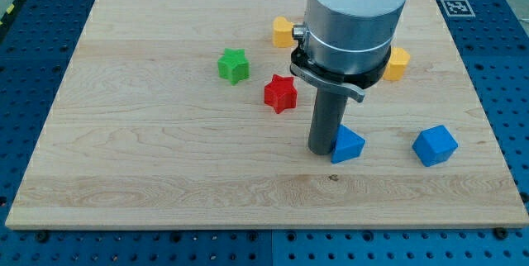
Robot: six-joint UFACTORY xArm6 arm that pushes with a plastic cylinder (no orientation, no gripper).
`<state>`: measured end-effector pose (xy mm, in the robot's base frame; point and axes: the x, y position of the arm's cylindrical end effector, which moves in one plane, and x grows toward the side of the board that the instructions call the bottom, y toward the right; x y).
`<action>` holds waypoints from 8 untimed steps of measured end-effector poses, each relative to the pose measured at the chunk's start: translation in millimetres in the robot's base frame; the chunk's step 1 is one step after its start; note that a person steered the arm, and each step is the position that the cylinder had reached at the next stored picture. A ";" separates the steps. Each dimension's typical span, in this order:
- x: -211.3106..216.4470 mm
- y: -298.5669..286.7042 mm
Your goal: Move the blue triangle bottom left to the blue cube
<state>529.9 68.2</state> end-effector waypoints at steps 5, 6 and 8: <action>-7.1 6.5; -7.1 25.8; -5.6 47.8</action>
<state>524.3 116.0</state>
